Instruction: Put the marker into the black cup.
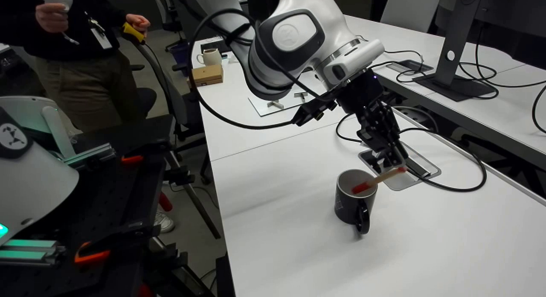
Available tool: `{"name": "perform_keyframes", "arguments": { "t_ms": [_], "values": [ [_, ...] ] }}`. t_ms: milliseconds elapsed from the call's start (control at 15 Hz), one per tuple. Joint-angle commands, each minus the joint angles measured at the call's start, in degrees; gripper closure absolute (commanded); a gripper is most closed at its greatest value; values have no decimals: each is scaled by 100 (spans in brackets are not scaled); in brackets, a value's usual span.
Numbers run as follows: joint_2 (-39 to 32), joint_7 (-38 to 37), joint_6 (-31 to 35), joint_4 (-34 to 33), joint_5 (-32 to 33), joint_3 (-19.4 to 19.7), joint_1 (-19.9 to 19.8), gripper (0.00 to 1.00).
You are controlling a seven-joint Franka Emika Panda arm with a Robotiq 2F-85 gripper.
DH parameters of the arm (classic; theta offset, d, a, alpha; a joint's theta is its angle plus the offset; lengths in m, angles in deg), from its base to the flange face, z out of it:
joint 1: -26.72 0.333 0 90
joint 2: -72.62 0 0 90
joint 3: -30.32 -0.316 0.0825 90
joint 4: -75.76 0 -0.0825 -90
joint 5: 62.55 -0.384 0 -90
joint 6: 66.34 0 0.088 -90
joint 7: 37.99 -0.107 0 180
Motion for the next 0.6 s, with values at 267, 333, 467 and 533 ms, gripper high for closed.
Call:
{"name": "perform_keyframes", "arguments": {
  "t_ms": [267,333,467,533],
  "values": [
    [-203,-323,-100,-85,-53,97,121,9],
    [-184,-304,-78,-83,-26,84,107,1],
    [-83,-124,137,-56,71,8,26,0],
    [22,86,375,-31,174,-75,-58,0]
  ]
}}
